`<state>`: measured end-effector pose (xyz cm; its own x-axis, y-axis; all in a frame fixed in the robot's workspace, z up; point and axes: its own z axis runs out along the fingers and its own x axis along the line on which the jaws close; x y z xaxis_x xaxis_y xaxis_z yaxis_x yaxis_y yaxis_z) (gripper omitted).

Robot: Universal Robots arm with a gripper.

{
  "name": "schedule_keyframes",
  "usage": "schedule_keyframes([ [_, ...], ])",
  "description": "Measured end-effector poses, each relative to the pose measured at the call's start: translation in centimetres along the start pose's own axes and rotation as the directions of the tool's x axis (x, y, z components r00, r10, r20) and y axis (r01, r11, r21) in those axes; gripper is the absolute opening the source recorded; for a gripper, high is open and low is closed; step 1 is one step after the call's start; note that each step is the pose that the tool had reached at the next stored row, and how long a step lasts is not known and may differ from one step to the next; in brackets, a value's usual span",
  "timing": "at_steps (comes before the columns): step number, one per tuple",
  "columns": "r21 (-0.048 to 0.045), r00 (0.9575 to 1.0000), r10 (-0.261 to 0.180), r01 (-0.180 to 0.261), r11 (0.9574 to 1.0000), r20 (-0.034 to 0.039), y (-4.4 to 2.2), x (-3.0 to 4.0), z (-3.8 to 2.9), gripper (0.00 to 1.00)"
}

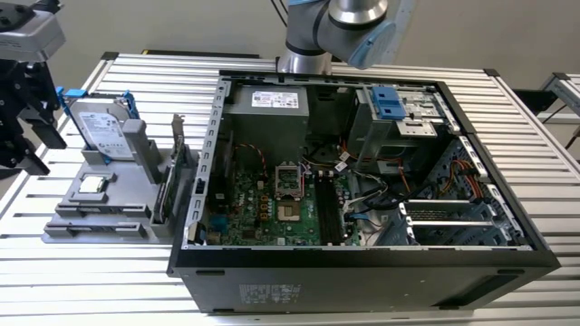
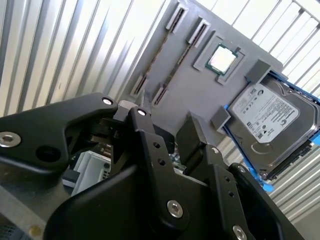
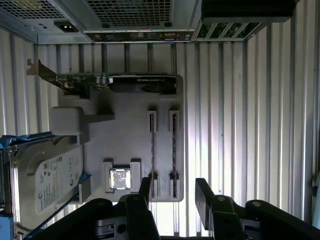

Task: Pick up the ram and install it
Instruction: 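Pick up the ram and move it above insertion slot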

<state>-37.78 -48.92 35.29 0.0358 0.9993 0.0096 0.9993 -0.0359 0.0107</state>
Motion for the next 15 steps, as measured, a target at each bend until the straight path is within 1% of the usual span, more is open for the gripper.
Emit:
schedule_keyframes([
  [4,0.0071,1.0,0.004,-0.004,1.0,0.0003,0.0,0.0,0.52,1.0],
  [6,0.0089,1.0,0.005,-0.005,0.9999,0.0004,-0.01,0.0,0.76,1.0],
  [11,0.0094,1.0,0.005,-0.005,0.9999,0.0005,-0.01,-0.01,1.12,1.0],
  [15,0.0094,1.0,0.005,-0.005,0.9999,0.0004,-0.01,-0.01,1.14,1.0],
])
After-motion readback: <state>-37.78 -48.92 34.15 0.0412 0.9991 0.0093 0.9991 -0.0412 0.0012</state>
